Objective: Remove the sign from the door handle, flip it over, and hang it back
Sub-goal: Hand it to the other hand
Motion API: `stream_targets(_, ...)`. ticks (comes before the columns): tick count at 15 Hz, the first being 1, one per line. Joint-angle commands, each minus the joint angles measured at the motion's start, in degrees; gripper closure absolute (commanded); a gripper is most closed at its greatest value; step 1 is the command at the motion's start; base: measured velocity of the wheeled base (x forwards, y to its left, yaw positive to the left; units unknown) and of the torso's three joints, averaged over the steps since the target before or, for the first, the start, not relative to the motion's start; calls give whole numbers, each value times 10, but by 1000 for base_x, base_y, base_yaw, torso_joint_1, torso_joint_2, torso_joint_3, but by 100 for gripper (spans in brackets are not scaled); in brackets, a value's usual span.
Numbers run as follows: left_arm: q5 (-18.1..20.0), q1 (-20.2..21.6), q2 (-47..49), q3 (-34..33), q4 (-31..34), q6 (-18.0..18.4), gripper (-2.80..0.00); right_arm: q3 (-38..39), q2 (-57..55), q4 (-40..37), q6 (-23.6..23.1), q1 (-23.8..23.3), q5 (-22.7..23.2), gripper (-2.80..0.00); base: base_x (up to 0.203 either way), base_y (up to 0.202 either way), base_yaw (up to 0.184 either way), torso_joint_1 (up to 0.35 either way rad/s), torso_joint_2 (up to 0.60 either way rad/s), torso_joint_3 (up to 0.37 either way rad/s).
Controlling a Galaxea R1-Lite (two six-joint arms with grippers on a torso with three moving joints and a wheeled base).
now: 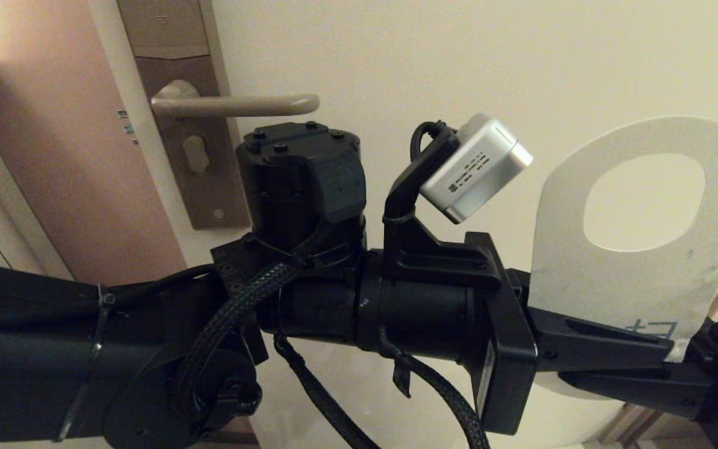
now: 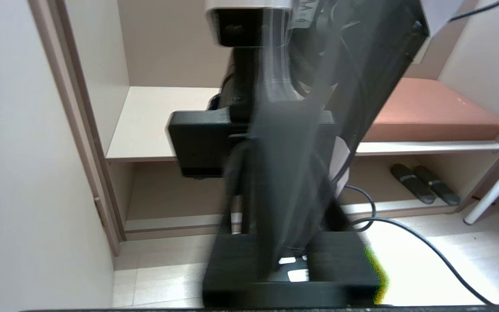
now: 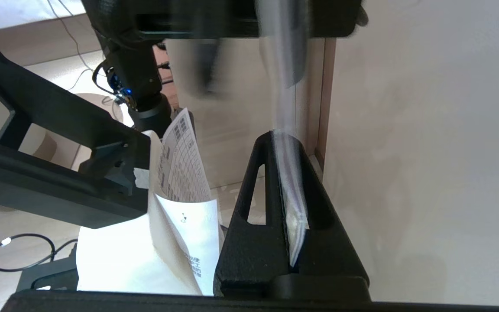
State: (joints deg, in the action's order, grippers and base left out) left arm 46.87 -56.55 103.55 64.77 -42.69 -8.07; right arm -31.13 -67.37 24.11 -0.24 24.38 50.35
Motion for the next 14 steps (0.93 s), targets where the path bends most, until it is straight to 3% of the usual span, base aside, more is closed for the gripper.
stream_targets(1, 1, 0, 1, 0, -4, 0, -280, 4, 4, 1, 0, 1, 4, 0, 0, 0, 0, 0, 0, 0)
stream_targets(10, -4, 0, -25, -48, -15, 1, -280, 15, 23, 1, 1, 0, 3, 0, 0, 0, 0, 0, 0, 0)
stream_targets(14, -35, 1, -47, -85, -27, 0, -280, 14, 28, 1, 1, -1, 1, 0, 0, 0, 0, 0, 0, 0)
